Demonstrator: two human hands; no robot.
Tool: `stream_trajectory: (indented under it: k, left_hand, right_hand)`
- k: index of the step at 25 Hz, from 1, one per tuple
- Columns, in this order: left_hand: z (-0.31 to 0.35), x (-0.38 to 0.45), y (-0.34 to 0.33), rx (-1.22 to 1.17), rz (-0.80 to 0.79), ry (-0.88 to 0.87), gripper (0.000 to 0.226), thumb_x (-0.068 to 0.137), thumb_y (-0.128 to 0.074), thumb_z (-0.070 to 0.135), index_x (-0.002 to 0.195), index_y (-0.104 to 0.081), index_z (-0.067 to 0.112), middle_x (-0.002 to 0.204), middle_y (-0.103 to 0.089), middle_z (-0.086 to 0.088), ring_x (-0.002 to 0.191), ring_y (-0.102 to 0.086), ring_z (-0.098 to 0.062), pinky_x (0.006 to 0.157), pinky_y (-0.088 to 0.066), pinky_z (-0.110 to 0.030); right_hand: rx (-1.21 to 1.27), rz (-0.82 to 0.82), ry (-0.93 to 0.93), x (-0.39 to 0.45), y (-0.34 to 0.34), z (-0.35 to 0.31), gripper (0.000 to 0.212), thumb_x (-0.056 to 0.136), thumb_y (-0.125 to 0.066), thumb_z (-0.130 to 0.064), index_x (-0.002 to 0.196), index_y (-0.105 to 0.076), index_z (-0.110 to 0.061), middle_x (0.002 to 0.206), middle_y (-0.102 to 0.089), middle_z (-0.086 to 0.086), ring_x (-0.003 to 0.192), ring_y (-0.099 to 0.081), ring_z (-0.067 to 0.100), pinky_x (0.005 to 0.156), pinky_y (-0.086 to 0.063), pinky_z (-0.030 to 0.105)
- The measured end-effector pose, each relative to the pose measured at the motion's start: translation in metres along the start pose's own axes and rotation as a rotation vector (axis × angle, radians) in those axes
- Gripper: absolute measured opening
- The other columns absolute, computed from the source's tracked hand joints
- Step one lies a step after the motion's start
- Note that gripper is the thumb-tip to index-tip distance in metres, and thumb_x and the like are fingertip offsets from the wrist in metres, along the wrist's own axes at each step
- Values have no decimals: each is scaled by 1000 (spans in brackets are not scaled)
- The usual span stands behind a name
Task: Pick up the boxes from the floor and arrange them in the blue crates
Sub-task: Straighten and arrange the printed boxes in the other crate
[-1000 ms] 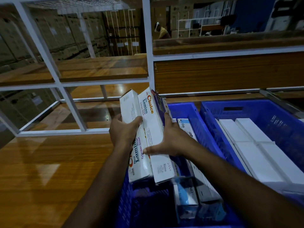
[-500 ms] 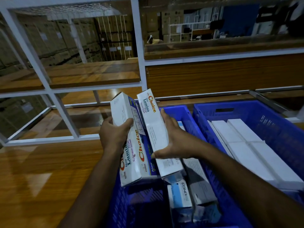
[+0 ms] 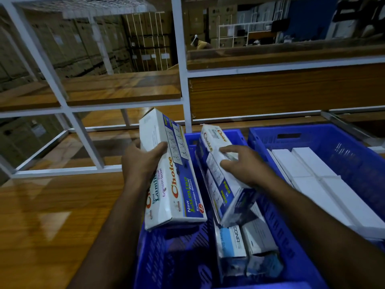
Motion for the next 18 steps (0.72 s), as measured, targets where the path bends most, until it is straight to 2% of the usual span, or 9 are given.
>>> stream_trajectory:
  k: [1, 4, 6, 9, 13, 15, 18]
  left_hand:
    - [3, 0, 7, -1, 2, 6, 47, 78, -82, 38, 114, -60, 19, 87, -77, -7, 63, -77, -21, 62, -64, -45]
    - [14, 1, 29, 16, 24, 21, 45, 82, -80, 37, 116, -60, 15, 83, -77, -10, 60, -76, -20, 55, -62, -36]
    - [18, 2, 39, 19, 33, 30, 45, 84, -79, 36, 118, -60, 14, 82, -76, -11, 58, -76, -19, 47, -58, -29]
    - [19, 3, 45, 17, 36, 32, 44, 85, -78, 36, 119, -60, 13, 81, -76, -11, 58, -76, -20, 47, -58, -29]
    - [17, 4, 42, 29, 28, 43, 44, 84, -78, 37, 117, -60, 14, 83, -76, -12, 59, -76, -21, 55, -62, -35]
    - [16, 4, 40, 42, 19, 35, 45, 84, -78, 37, 117, -59, 14, 85, -76, -12, 59, -76, -20, 56, -62, -35]
    - [16, 5, 35, 68, 4, 15, 45, 83, -79, 38, 115, -58, 14, 86, -75, -12, 57, -75, -18, 52, -60, -33]
  right_hand:
    - [25, 37, -5, 0, 5, 1, 47, 89, -65, -30, 136, -58, -30, 149, -48, 6, 100, -60, 22, 72, -46, 26]
    - [105, 170, 8, -1, 15, 1, 46, 89, -65, -28, 135, -60, -27, 147, -50, 4, 118, -57, 24, 82, -40, 25]
    - [174, 203, 16, -4, 12, -1, 47, 88, -66, -29, 134, -60, -28, 144, -52, 3, 119, -57, 22, 82, -40, 24]
    - [269, 150, 29, -10, -11, -9, 46, 85, -68, -28, 131, -63, -29, 138, -56, 0, 112, -60, 16, 81, -43, 21]
    - [159, 15, 53, -16, -62, -8, 47, 82, -69, -31, 129, -64, -30, 141, -53, 0, 118, -59, 15, 86, -45, 16]
    - [45, -43, 24, -16, -83, -1, 48, 83, -68, -35, 130, -63, -32, 149, -44, 4, 120, -59, 19, 94, -46, 23]
    - [-124, -78, -49, -17, -98, 3, 46, 88, -65, -35, 134, -60, -31, 159, -27, 10, 126, -54, 30, 99, -44, 31]
Point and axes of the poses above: each hand's wrist, its own x-axis towards the middle knuckle, its own y-axis out of the back of the hand, z = x × y, the point moved 5 cm from there along x, towards the middle knuckle
